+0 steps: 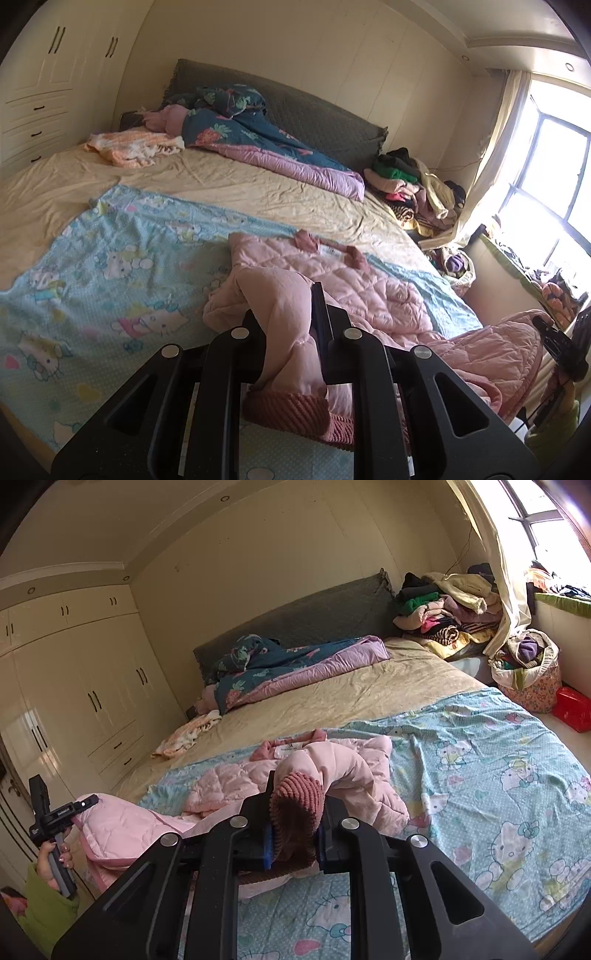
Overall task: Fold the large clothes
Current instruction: 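Grasp the ribbed hem with both tools and lift it, then fold the held hem over toward the collar and open both tools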
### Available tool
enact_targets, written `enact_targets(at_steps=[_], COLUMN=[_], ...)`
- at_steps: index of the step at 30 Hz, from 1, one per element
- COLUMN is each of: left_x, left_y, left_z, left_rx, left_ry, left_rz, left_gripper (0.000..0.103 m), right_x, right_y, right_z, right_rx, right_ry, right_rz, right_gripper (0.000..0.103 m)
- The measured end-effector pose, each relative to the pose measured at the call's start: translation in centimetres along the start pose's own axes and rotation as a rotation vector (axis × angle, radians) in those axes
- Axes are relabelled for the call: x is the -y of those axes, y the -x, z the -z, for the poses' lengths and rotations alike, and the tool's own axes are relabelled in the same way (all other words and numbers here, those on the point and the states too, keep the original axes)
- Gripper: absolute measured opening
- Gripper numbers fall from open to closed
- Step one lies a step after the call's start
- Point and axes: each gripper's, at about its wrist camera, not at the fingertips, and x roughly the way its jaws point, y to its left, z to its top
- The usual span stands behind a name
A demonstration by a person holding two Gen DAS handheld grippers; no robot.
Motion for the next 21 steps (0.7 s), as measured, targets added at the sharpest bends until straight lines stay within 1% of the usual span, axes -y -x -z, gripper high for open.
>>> enact_targets(at_steps=[4,8,11,15,21], left_x=[0.6,1.0,1.1,1.3,2.0], left_y=[-0.4,-1.8,-3.2,-4.9,-6.7], left_z=[-1.6,-2.9,-3.4,-3.8,-3.8], left_rx=[0.015,0.018,0.009,-0.002,-0.003], left_ry=[-0.006,-0.005,-0.013,-0.016,-0.053], left_rz=[-0.024,-0.052,-0.083,-0.095,-0.131], left_gripper=[0.009,0.009,0.009,0.01,0.01], right_x=[0.3,1.3,2.1,3.4,3.9], right_y=[-0.1,-1.2,-2.1,-3.4,-5.1], right_z=[-1.6,-2.3,-2.3,-2.0,-2.0], right_rx=[0.033,0.036,0.023,0.005,0.007], right_ry=[-0.031,-0.089,-0.126,-0.168,-0.163], right_rz=[-0.007,-0.007,0.024,0.057,0.09], right_gripper=[0.015,0.015,0.015,0.015,0.015])
